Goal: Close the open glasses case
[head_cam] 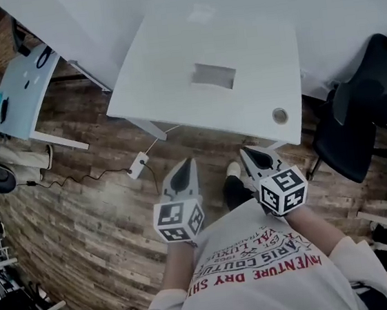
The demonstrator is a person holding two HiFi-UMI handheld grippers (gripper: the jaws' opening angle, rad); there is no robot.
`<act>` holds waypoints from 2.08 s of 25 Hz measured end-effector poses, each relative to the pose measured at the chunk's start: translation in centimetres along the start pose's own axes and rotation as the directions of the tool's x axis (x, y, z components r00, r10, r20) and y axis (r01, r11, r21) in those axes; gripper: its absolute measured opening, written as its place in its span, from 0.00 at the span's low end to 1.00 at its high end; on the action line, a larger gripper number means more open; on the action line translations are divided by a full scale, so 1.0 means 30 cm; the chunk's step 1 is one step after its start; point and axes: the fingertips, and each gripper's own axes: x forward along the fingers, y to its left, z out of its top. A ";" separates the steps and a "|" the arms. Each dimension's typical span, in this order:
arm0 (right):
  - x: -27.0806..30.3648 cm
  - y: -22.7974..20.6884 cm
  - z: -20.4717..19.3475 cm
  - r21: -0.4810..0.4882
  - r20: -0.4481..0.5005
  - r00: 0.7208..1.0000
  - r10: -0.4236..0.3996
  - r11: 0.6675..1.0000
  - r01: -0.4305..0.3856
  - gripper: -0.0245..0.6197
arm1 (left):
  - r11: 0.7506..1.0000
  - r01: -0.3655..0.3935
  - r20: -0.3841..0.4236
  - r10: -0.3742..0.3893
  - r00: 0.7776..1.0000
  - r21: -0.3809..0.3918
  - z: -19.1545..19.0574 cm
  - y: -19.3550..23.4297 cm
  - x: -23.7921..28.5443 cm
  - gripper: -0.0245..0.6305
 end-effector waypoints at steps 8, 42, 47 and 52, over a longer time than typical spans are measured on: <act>0.245 -0.326 0.214 0.015 -0.016 0.999 -0.029 0.999 0.029 0.06 | 1.000 0.013 -0.046 -0.013 0.999 0.012 0.189 0.071 0.417 0.04; 0.731 -0.714 0.289 0.134 -0.149 0.937 -0.317 0.932 0.337 0.06 | 0.951 0.303 -0.516 -0.234 0.824 0.053 -0.041 0.308 1.122 0.04; 0.774 -0.764 0.320 0.062 -0.142 0.918 -0.371 0.922 0.382 0.06 | 0.943 0.330 -0.543 -0.256 0.800 0.042 -0.073 0.311 1.125 0.04; 0.814 -0.797 0.284 0.092 -0.188 0.906 -0.379 0.912 0.400 0.06 | 0.942 0.337 -0.532 -0.278 0.800 0.015 -0.075 0.318 1.125 0.04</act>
